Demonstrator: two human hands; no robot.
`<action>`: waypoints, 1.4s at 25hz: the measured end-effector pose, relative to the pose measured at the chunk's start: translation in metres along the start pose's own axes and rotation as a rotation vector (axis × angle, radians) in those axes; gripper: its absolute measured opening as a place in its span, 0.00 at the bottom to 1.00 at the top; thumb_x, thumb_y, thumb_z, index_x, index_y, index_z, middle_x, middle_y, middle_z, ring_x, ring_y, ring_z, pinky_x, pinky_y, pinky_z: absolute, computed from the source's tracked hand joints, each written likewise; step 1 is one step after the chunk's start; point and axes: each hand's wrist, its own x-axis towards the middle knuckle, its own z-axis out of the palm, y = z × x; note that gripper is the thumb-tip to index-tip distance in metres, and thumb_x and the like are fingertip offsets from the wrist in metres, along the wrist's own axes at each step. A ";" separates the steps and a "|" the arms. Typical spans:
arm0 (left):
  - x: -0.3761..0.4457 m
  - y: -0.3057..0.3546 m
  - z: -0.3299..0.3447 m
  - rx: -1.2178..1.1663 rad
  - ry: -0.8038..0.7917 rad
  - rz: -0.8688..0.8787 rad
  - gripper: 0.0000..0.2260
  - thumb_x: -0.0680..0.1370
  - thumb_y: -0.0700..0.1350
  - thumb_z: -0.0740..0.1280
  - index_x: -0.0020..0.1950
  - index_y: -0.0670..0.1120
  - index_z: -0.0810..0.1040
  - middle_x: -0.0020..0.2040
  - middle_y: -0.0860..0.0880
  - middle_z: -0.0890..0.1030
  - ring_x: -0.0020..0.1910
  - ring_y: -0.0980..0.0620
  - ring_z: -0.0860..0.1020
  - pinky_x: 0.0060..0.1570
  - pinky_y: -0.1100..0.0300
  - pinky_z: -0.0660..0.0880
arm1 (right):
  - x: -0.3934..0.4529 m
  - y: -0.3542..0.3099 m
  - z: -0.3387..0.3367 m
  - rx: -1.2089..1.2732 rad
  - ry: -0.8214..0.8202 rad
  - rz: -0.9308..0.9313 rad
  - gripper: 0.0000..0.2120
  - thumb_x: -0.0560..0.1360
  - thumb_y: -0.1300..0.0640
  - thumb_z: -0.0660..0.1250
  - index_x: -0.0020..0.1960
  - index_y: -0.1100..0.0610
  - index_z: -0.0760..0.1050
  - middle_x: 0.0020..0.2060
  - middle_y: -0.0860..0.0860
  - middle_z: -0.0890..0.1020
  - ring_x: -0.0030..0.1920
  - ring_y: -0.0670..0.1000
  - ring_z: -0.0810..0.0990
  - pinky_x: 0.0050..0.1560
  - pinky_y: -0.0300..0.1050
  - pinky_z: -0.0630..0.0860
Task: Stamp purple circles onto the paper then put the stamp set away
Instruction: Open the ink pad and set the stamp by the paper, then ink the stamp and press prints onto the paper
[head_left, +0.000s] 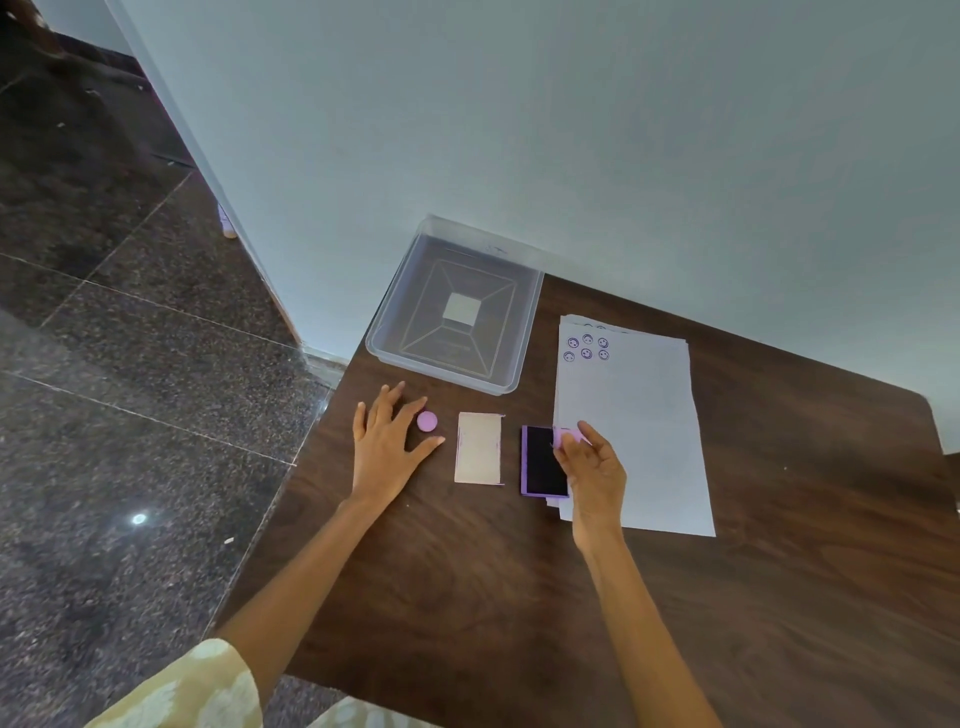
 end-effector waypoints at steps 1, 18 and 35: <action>-0.001 0.007 0.001 -0.010 -0.009 0.062 0.25 0.72 0.54 0.71 0.66 0.48 0.72 0.71 0.44 0.68 0.72 0.44 0.62 0.71 0.43 0.51 | 0.001 -0.001 -0.001 -0.057 0.012 -0.039 0.11 0.71 0.54 0.70 0.52 0.50 0.75 0.48 0.50 0.81 0.48 0.50 0.80 0.43 0.32 0.78; 0.013 0.069 0.021 0.003 -0.251 0.479 0.27 0.76 0.57 0.63 0.71 0.45 0.65 0.71 0.47 0.68 0.71 0.49 0.64 0.71 0.57 0.52 | 0.020 0.014 0.015 -0.931 -0.020 -0.483 0.07 0.75 0.53 0.64 0.51 0.55 0.73 0.51 0.55 0.79 0.50 0.52 0.77 0.44 0.37 0.70; 0.101 0.167 0.079 0.381 -0.347 0.545 0.26 0.79 0.50 0.61 0.72 0.41 0.58 0.74 0.42 0.62 0.73 0.44 0.61 0.72 0.52 0.57 | 0.096 -0.035 -0.040 0.172 0.218 -0.016 0.08 0.73 0.55 0.69 0.50 0.56 0.75 0.50 0.55 0.80 0.50 0.53 0.80 0.52 0.44 0.77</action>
